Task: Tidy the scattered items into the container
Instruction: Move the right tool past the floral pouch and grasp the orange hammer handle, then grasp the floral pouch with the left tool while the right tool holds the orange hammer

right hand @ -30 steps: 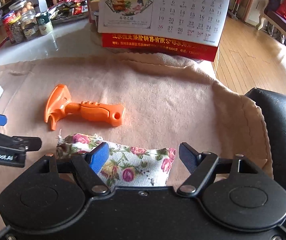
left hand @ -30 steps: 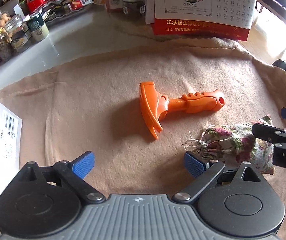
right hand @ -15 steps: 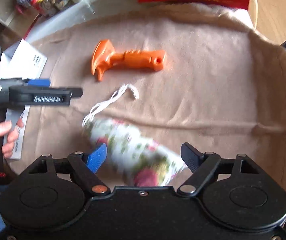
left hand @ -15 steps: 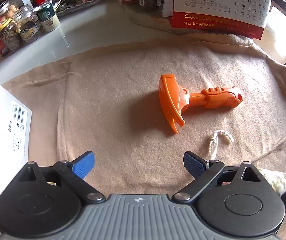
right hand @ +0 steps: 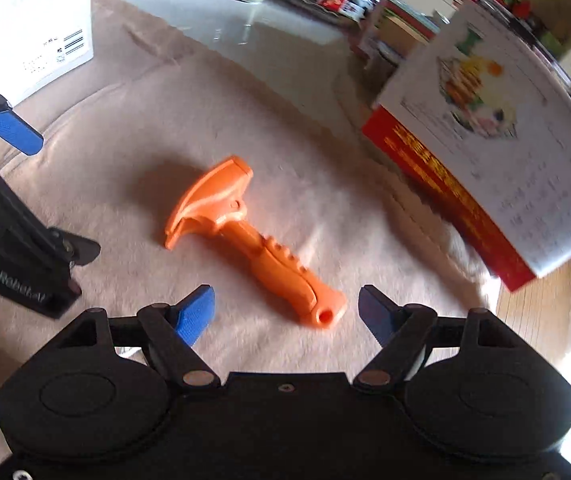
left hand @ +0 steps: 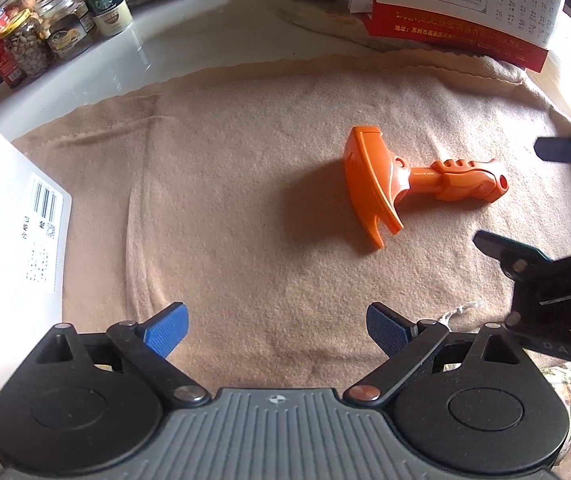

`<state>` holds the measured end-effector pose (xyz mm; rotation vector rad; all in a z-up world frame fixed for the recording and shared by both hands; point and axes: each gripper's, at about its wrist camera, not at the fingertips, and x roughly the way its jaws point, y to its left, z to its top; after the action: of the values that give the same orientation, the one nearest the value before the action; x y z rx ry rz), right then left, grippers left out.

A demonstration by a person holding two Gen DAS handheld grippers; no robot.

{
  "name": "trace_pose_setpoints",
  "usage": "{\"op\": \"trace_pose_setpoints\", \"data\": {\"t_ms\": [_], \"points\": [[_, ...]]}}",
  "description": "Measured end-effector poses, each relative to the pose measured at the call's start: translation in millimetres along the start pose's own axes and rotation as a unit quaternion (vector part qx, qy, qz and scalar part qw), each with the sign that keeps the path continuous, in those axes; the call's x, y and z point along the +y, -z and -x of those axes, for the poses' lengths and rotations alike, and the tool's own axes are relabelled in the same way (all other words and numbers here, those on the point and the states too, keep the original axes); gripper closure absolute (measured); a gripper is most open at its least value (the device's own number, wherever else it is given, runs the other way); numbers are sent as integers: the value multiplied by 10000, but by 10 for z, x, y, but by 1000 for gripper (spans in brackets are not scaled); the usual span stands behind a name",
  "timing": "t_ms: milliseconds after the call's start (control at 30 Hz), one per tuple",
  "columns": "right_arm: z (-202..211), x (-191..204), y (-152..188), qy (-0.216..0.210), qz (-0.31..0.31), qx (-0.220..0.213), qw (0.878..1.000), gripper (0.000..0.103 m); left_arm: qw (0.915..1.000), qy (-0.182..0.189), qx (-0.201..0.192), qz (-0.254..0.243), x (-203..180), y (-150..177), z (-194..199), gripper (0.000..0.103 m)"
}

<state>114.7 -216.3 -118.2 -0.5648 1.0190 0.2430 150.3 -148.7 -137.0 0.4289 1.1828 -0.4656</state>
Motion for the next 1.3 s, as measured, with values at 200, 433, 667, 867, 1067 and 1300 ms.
{"op": "trace_pose_setpoints", "data": {"t_ms": [200,433,667,867,1067,1300], "points": [[-418,159,-316,-89,546,401,9977,36,9999,9,88,134,120,8,-20,7],[-594,-200,-187,-391,-1109,1219,9856,69,9997,145,220,-7,106,57,-22,7],[-317,-531,574,-428,-2405,1714,9544,76,9963,555,366,-550,-149,216,145,7],[-49,-467,1254,-406,-2705,1974,9414,76,9906,741,534,-1020,-462,507,307,7],[132,-403,1471,-339,-3043,1741,9359,76,9941,551,383,-855,-365,667,443,7],[422,-346,1492,-152,-3140,1600,9357,75,9918,781,711,-719,-288,748,492,7]]}}
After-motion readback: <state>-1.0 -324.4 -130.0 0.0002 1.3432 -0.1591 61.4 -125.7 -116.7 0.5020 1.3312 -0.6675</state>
